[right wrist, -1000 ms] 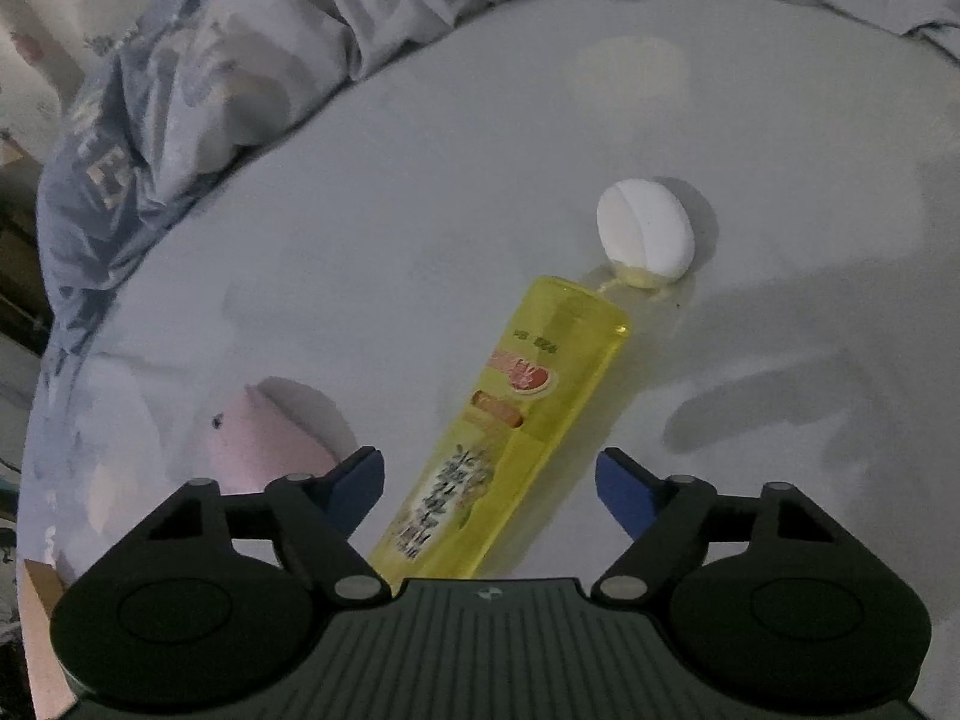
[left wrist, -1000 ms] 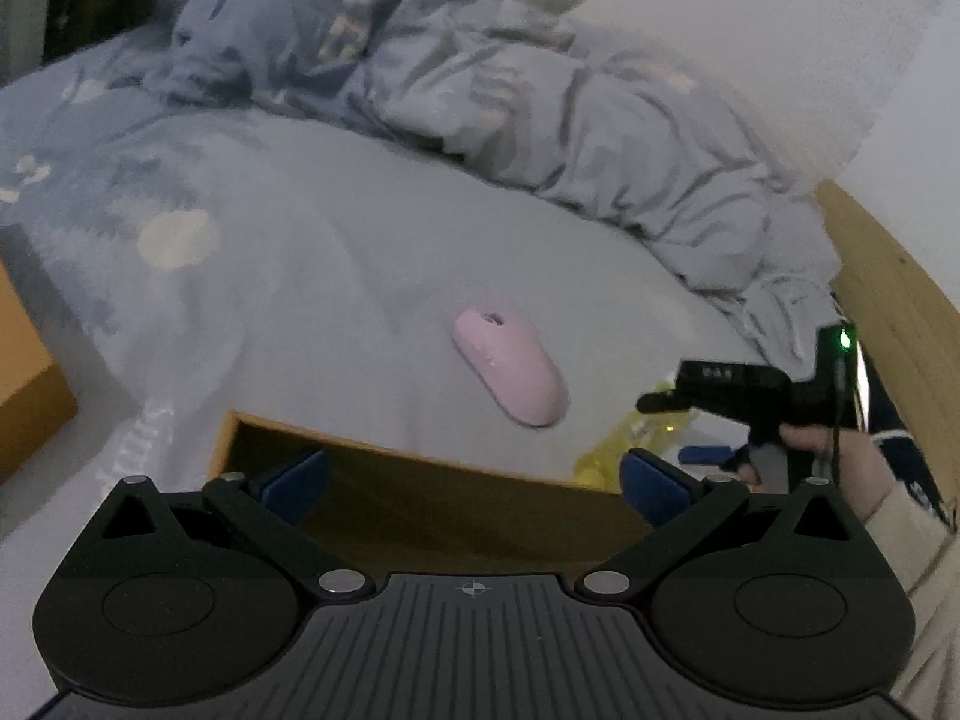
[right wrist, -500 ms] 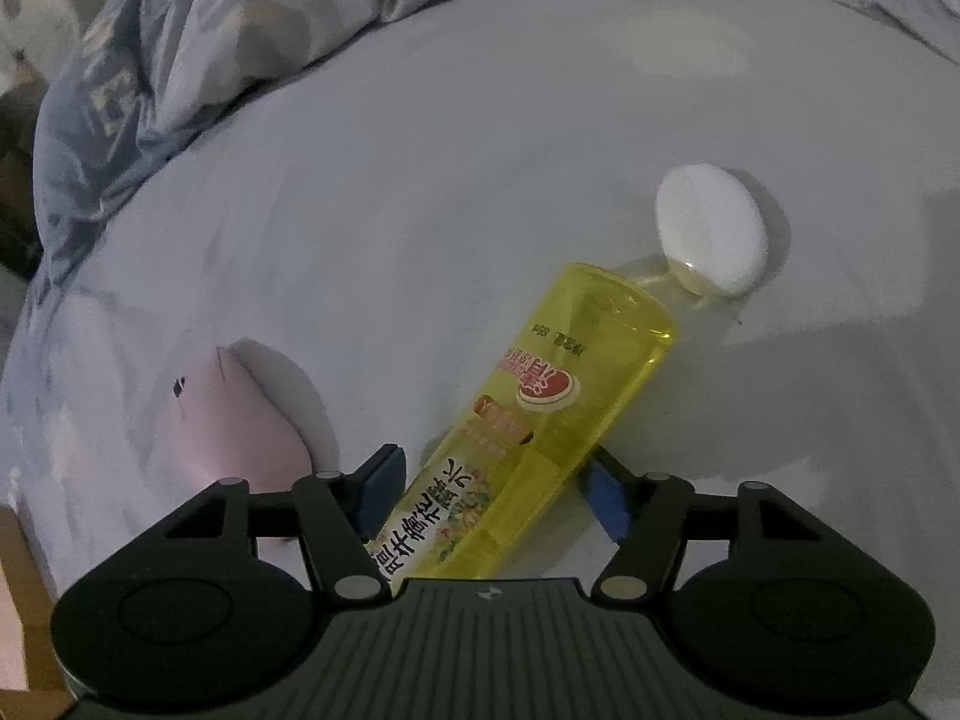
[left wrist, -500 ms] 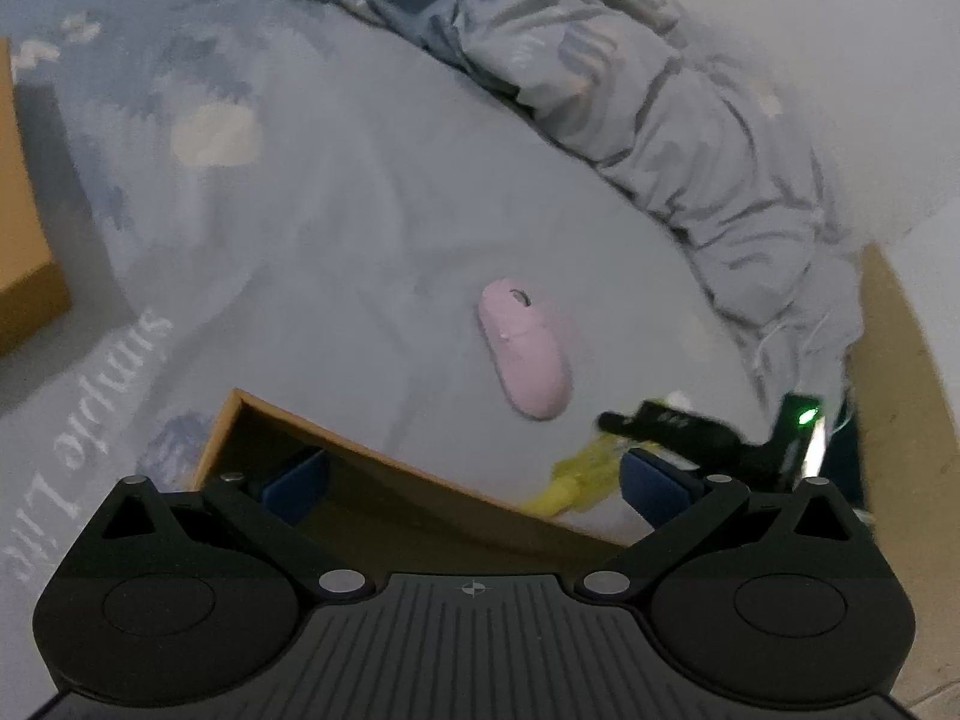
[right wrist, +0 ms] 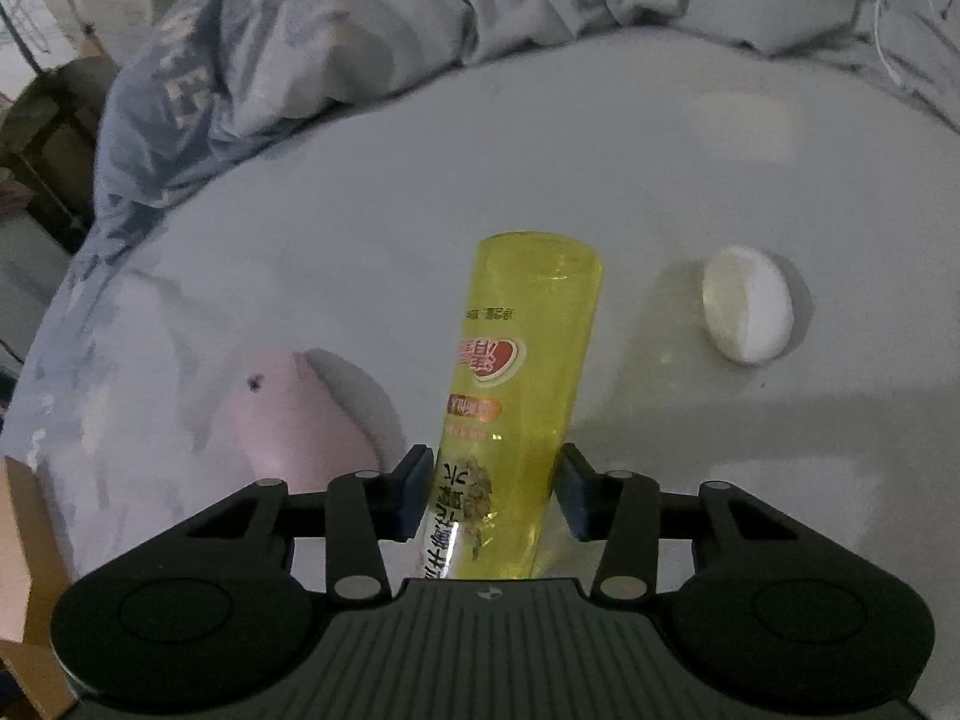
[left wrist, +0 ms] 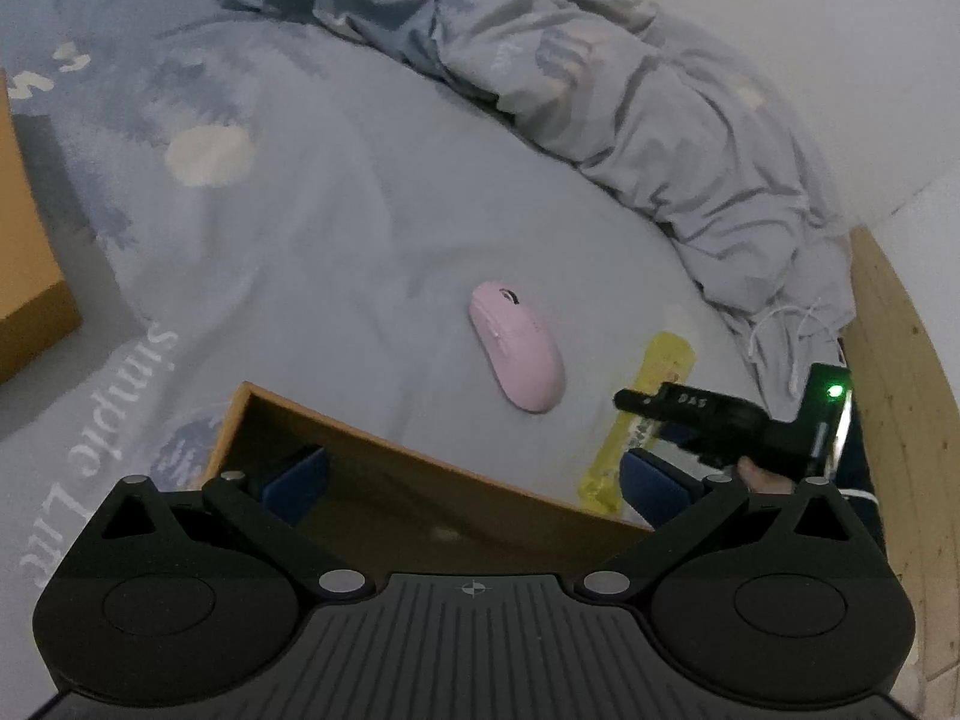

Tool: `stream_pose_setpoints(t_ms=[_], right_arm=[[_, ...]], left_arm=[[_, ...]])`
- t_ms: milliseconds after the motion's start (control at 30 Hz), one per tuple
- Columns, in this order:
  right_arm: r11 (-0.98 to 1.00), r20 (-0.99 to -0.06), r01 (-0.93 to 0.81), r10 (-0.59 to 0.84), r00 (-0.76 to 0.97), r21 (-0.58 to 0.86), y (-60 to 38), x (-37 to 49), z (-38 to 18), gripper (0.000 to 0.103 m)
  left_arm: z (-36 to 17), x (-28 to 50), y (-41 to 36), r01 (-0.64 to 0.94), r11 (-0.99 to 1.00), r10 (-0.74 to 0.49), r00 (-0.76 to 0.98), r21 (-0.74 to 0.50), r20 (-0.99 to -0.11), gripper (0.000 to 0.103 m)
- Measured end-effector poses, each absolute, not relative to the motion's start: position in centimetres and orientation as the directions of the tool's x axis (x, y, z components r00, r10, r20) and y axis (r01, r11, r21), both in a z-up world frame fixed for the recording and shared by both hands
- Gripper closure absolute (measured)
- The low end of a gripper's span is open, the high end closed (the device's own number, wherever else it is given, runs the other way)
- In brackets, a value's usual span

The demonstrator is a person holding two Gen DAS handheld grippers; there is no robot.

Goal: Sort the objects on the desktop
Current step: 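Lift the yellow bottle with the right gripper and carry it over the box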

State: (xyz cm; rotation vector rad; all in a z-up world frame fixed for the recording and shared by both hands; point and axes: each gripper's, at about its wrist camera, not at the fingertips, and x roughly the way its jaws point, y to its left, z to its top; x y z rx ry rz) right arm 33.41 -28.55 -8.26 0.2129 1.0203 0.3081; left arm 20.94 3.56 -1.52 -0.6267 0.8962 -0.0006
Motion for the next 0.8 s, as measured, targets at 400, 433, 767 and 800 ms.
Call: stream_pose_setpoints(t_ms=[400, 433, 767, 800], right_arm=[[0.908, -0.694, -0.282, 0.418, 0.586, 0.309, -28.2, 29.1, -1.8, 0.061], [0.906, -0.684, -0.290, 0.423, 0.595, 0.308, -28.1, 28.8, -1.3, 0.060], [0.886, -0.611, -0.347, 0.464, 0.642, 0.308, -29.5, 23.4, 3.5, 0.061], [0.885, -0.606, -0.350, 0.466, 0.645, 0.308, -29.8, 22.7, 3.8, 0.061]], left_arm=[[2.7, 17.3, 2.3, -0.217, 0.848, -0.219, 0.686, -0.483, -0.694, 0.000], [3.0, 16.9, 2.1, -0.214, 0.850, -0.217, 0.691, -0.481, -0.690, 0.000], [6.9, 12.3, 0.5, -0.163, 0.870, -0.204, 0.739, -0.464, -0.642, 0.000], [7.3, 11.8, 0.4, -0.158, 0.872, -0.204, 0.743, -0.463, -0.638, 0.000]])
